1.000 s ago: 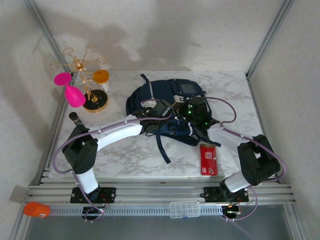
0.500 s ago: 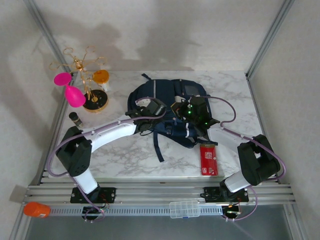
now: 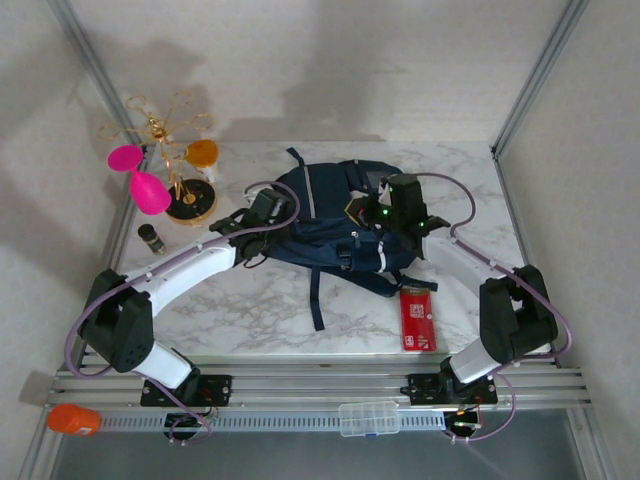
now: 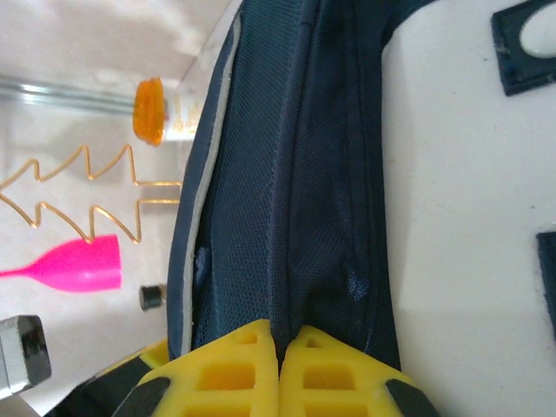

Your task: Pack books, pencil case, and school supplies into a backpack

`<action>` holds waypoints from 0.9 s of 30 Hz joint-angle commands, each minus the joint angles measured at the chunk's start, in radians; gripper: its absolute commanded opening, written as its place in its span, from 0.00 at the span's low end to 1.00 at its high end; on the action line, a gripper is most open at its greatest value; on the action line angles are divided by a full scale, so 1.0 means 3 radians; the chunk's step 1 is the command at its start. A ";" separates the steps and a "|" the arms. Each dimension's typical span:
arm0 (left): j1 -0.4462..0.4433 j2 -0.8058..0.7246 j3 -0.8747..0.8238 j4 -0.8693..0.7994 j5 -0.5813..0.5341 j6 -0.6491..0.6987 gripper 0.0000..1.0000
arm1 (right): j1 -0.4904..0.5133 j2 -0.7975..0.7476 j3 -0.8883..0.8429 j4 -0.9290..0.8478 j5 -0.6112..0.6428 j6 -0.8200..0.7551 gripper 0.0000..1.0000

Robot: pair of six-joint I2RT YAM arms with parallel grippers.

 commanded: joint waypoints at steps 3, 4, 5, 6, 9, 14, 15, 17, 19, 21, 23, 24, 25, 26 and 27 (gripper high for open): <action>-0.0049 -0.0144 -0.0086 0.0211 0.0360 0.0521 0.00 | -0.0144 0.0123 0.0519 -0.0281 -0.0424 -0.0736 0.00; -0.0064 -0.0175 -0.0114 0.0267 0.0396 0.0561 0.05 | -0.0153 0.0135 0.0540 -0.0313 -0.0447 -0.0755 0.00; -0.0076 -0.0203 -0.0135 0.0323 0.0421 0.0583 0.13 | -0.0160 0.0137 0.0539 -0.0298 -0.0475 -0.0758 0.00; -0.0081 -0.0213 -0.0123 0.0338 0.0442 0.0582 0.16 | -0.0162 0.0135 0.0528 -0.0271 -0.0491 -0.0753 0.00; -0.0150 -0.0177 -0.0033 0.0354 0.0515 0.0571 0.28 | -0.0163 0.0140 0.0508 -0.0224 -0.0503 -0.0719 0.00; -0.0227 -0.0023 -0.0017 0.0450 0.0501 0.0896 0.38 | -0.0171 0.0140 0.0497 -0.0197 -0.0502 -0.0693 0.00; -0.0229 0.0010 -0.0006 0.0454 0.0501 0.0946 0.39 | -0.0176 0.0140 0.0497 -0.0189 -0.0500 -0.0683 0.00; -0.0227 0.0093 0.0046 0.0421 0.0477 0.1028 0.40 | -0.0174 0.0130 0.0500 -0.0172 -0.0511 -0.0670 0.00; -0.0215 0.0124 0.0035 0.0465 0.0406 0.1052 0.40 | -0.0176 0.0130 0.0508 -0.0173 -0.0518 -0.0670 0.00; -0.0199 0.0159 0.0034 0.0542 0.0517 0.1087 0.40 | -0.0176 0.0130 0.0503 -0.0167 -0.0514 -0.0665 0.00; -0.0185 0.0242 0.0063 0.0582 0.0535 0.1104 0.39 | -0.0181 0.0134 0.0485 -0.0129 -0.0524 -0.0635 0.00; -0.0176 0.0289 0.0093 0.0577 0.0549 0.1104 0.38 | -0.0181 0.0135 0.0475 -0.0097 -0.0538 -0.0616 0.00; -0.0169 0.0336 0.0122 0.0580 0.0585 0.1113 0.38 | -0.0179 0.0140 0.0465 -0.0065 -0.0558 -0.0590 0.00; -0.0168 0.0372 0.0131 0.0621 0.0613 0.1117 0.37 | -0.0180 0.0145 0.0450 -0.0047 -0.0569 -0.0567 0.00; -0.0168 0.0382 0.0120 0.0689 0.0643 0.1119 0.36 | -0.0176 0.0145 0.0433 -0.0030 -0.0565 -0.0559 0.00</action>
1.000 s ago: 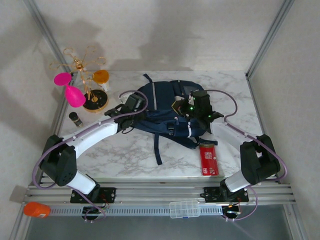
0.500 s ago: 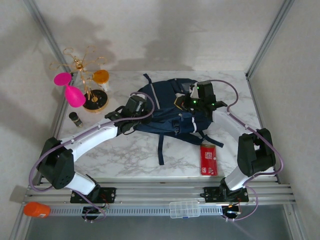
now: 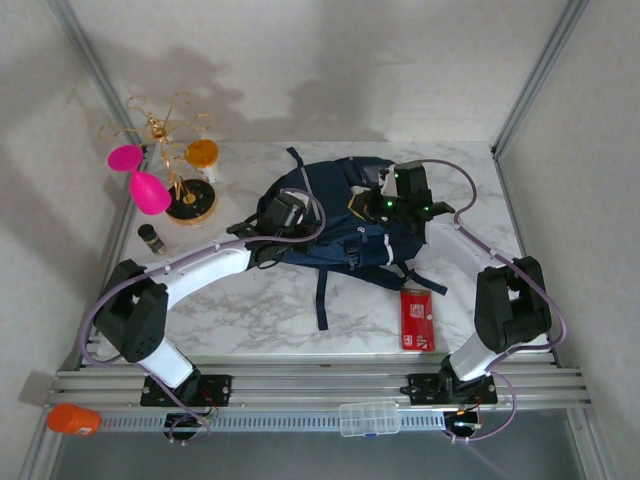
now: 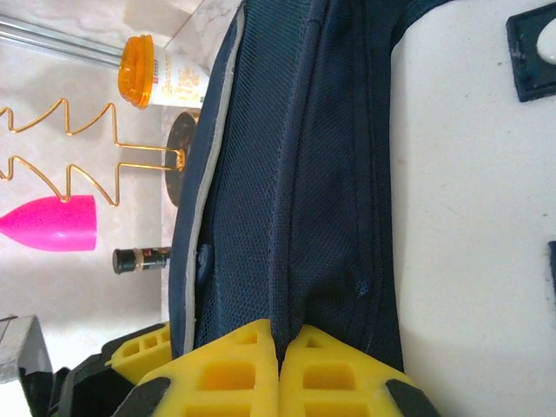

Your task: Pack books, pencil case, and school supplies into a backpack

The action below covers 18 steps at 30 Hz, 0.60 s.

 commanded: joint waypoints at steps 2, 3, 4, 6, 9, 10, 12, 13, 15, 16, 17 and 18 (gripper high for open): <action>0.0035 0.0115 0.0058 0.0366 0.0122 0.0092 0.34 | -0.0009 -0.0026 0.0010 0.0478 -0.0262 0.0072 0.00; 0.0040 0.0142 0.0059 0.0415 0.0101 0.0076 0.31 | -0.0013 -0.0022 -0.0024 0.0498 -0.0279 0.0081 0.00; 0.0051 0.0162 0.0070 0.0437 0.0090 0.0056 0.27 | -0.0011 -0.0016 -0.0033 0.0478 -0.0281 0.0074 0.00; 0.0061 0.0179 0.0045 0.0516 0.0034 0.0036 0.20 | -0.0018 -0.0010 -0.0029 0.0425 -0.0265 0.0022 0.00; 0.0082 0.0164 0.0032 0.0570 -0.0116 0.0025 0.07 | -0.0026 -0.0005 0.0018 0.0363 -0.0199 -0.0099 0.00; 0.0092 0.0134 0.0016 0.0579 -0.0139 0.0024 0.03 | -0.0029 0.0013 0.0064 0.0322 -0.0177 -0.0159 0.00; 0.0107 0.0030 -0.0065 0.0640 -0.0172 0.0033 0.00 | -0.0023 0.0061 0.0159 0.0283 -0.0199 -0.0289 0.00; 0.0109 -0.0026 -0.0115 0.0673 -0.0197 0.0039 0.00 | -0.0020 0.0082 0.0197 0.0264 -0.0197 -0.0335 0.00; 0.0118 -0.0138 -0.0179 0.0663 -0.0283 0.0055 0.00 | -0.0003 0.0149 0.0287 0.0273 -0.0247 -0.0438 0.00; 0.0118 -0.0183 -0.0185 0.0618 -0.0309 0.0058 0.00 | 0.0015 0.0198 0.0333 0.0270 -0.0275 -0.0482 0.00; 0.0118 -0.0238 -0.0213 0.0583 -0.0314 0.0065 0.00 | 0.0046 0.0264 0.0415 0.0231 -0.0322 -0.0548 0.00; 0.0113 -0.0297 -0.0258 0.0560 -0.0290 0.0049 0.00 | 0.0080 0.0342 0.0519 0.0148 -0.0346 -0.0634 0.00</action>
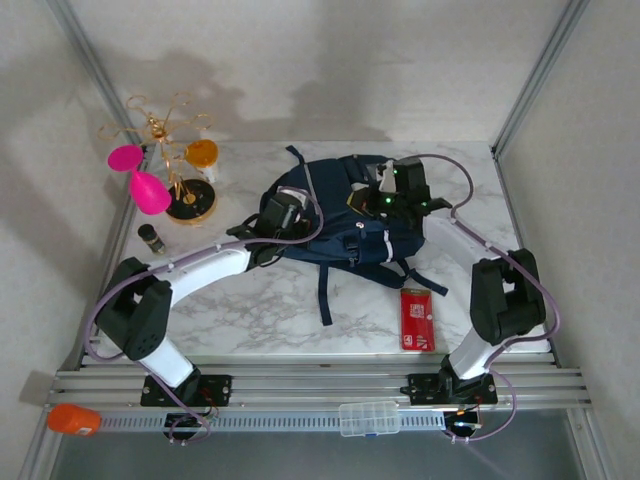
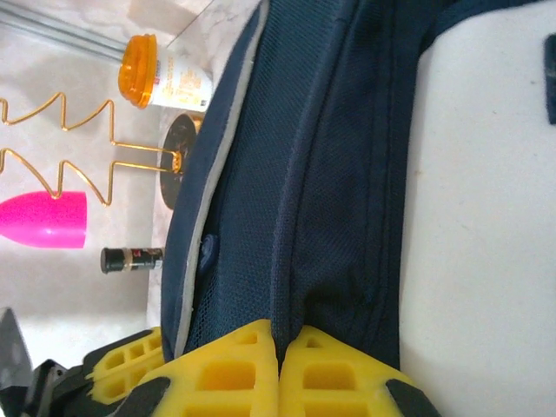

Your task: Pack books, pencil case, and school supplies into a backpack

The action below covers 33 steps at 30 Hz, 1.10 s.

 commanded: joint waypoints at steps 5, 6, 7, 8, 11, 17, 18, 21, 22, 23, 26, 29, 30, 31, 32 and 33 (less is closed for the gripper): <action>-0.0118 -0.0541 -0.0316 -0.0099 -0.0115 -0.0073 0.00 | 0.0171 0.0352 0.0841 -0.0461 -0.0312 -0.0843 0.00; -0.0206 -0.0589 -0.0339 -0.0152 -0.0151 -0.0103 0.00 | 0.0125 0.0370 0.0908 -0.0594 -0.0214 -0.0909 0.00; -0.0292 -0.0618 -0.0358 -0.0178 -0.0173 -0.0137 0.00 | 0.0049 0.0370 0.0913 -0.0620 -0.0174 -0.0915 0.00; -0.0399 -0.0641 -0.0359 -0.0193 -0.0171 -0.0186 0.00 | -0.0045 0.0370 0.0904 -0.0621 -0.0174 -0.0886 0.00; -0.0659 -0.0608 -0.0318 -0.0097 -0.0086 -0.0444 0.00 | -0.0246 0.0484 0.1041 -0.0775 -0.0173 -0.0951 0.00; -0.0983 -0.0109 0.0246 -0.0169 -0.0436 -0.0798 0.00 | -0.0253 0.0678 0.1285 -0.1008 0.0006 -0.0879 0.24; -0.0974 -0.0051 0.0316 -0.0224 -0.0521 -0.0865 0.00 | -0.0256 0.0634 0.1248 -0.1020 0.0048 -0.0817 0.37; -0.0951 -0.0010 0.0345 -0.0206 -0.0565 -0.0900 0.00 | -0.0229 0.0440 0.1098 -0.1093 0.0228 -0.0640 0.55; -0.0949 -0.0007 0.0340 -0.0195 -0.0551 -0.0895 0.00 | -0.0210 0.0357 0.1014 -0.1120 0.0329 -0.0521 0.57; -0.0942 0.0001 0.0331 -0.0185 -0.0519 -0.0891 0.00 | -0.0181 0.0257 0.0903 -0.1121 0.0417 -0.0393 0.60; -0.0936 0.0024 0.0329 -0.0203 -0.0510 -0.0889 0.00 | -0.0069 -0.0035 0.0474 -0.0901 0.0376 0.0016 0.60; -0.0926 0.0020 0.0295 -0.0196 -0.0504 -0.0906 0.00 | 0.0084 -0.0233 0.0089 -0.0644 0.0376 0.0427 0.57; -0.0926 0.0015 0.0276 -0.0174 -0.0493 -0.0905 0.00 | 0.0142 -0.0266 0.0012 -0.0561 0.0373 0.0529 0.56; -0.0923 0.0014 0.0255 -0.0149 -0.0475 -0.0905 0.00 | 0.0218 -0.0297 -0.0054 -0.0478 0.0389 0.0641 0.54; -0.0921 0.0021 0.0244 -0.0145 -0.0466 -0.0909 0.00 | 0.0284 -0.0305 -0.0087 -0.0423 0.0415 0.0721 0.52; -0.0920 0.0026 0.0242 -0.0146 -0.0453 -0.0906 0.00 | 0.0341 -0.0298 -0.0097 -0.0403 0.0455 0.0771 0.51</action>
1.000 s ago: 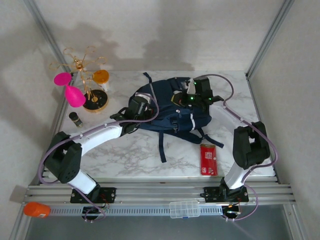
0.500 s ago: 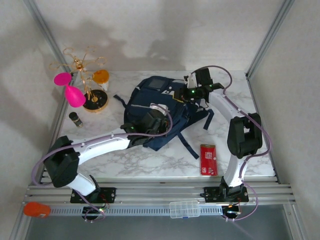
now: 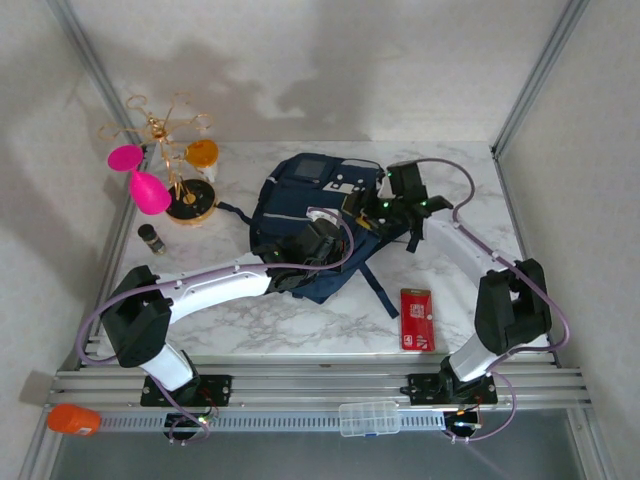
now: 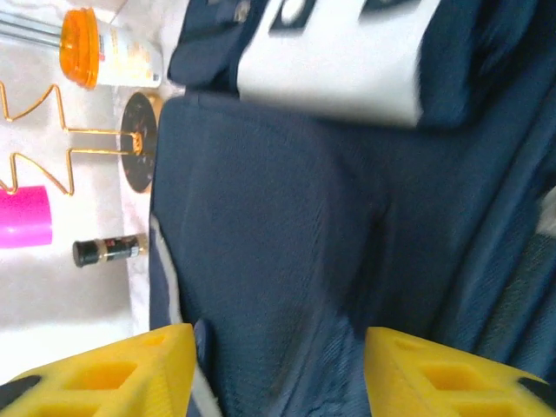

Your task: Pack books, pencil case, and school supplies into a backpack

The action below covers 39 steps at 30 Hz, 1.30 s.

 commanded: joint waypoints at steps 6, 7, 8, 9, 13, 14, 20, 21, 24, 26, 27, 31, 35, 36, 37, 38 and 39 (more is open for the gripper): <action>0.0038 0.0038 0.0006 0.0070 -0.0025 -0.0004 0.00 | 0.0236 0.0106 -0.0111 0.0481 0.0286 0.0526 0.21; 0.0043 0.0039 0.0016 0.0019 -0.0041 0.0010 0.00 | 0.0224 0.0139 -0.0027 0.0386 0.0332 0.0428 0.13; 0.0052 0.0039 0.0022 -0.0051 -0.0067 0.0020 0.00 | 0.0198 0.0162 0.0031 0.0322 0.0343 0.0325 0.07; 0.0062 0.0032 0.0019 -0.0115 -0.0077 0.0042 0.00 | 0.0171 0.0172 0.0071 0.0283 0.0325 0.0218 0.01; 0.0135 -0.0109 -0.0083 -0.0385 -0.0132 0.0259 0.00 | -0.0066 0.0158 0.0185 0.0074 0.0187 -0.0265 0.00; 0.0175 -0.0157 -0.0128 -0.0428 -0.0133 0.0322 0.00 | -0.0133 0.0153 0.0224 -0.0015 0.0181 -0.0399 0.00; 0.0651 -0.0323 -0.0315 -0.0632 0.0025 0.0591 0.00 | -0.0567 0.0384 0.0738 -0.0495 0.0103 -0.1243 0.00; 0.0712 -0.0324 -0.0323 -0.0623 0.0041 0.0648 0.00 | -0.0591 0.0437 0.0831 -0.0518 0.0120 -0.1349 0.00; 0.0841 -0.0314 -0.0381 -0.0455 0.0128 0.0783 0.00 | -0.0615 0.0582 0.1068 -0.0566 0.0244 -0.1496 0.00; 0.0861 -0.0262 -0.0351 -0.0387 0.0160 0.0813 0.00 | -0.0620 0.0681 0.1204 -0.0590 0.0230 -0.1534 0.00; 0.0857 -0.0224 -0.0309 -0.0379 0.0223 0.0802 0.00 | -0.0610 0.0724 0.1241 -0.0594 0.0193 -0.1505 0.00; 0.0759 -0.0175 -0.0239 -0.0222 0.0405 0.0685 0.00 | -0.0513 0.0629 0.1094 -0.0549 0.0152 -0.1170 0.35; 0.0708 -0.0136 -0.0206 -0.0143 0.0382 0.0543 0.00 | -0.0465 0.0274 0.0499 -0.0256 0.0187 -0.0526 0.55; 0.0704 -0.0123 -0.0196 -0.0137 0.0380 0.0514 0.00 | -0.0455 0.0184 0.0319 -0.0167 0.0142 -0.0368 0.57; 0.0703 -0.0121 -0.0193 -0.0131 0.0372 0.0494 0.00 | -0.0432 0.0113 0.0187 -0.0100 0.0127 -0.0252 0.58; 0.0703 -0.0121 -0.0193 -0.0120 0.0369 0.0477 0.00 | -0.0392 0.0040 0.0066 -0.0049 0.0121 -0.0147 0.59; 0.0699 -0.0120 -0.0198 -0.0106 0.0378 0.0471 0.00 | -0.0349 -0.0023 -0.0035 -0.0006 0.0135 -0.0040 0.60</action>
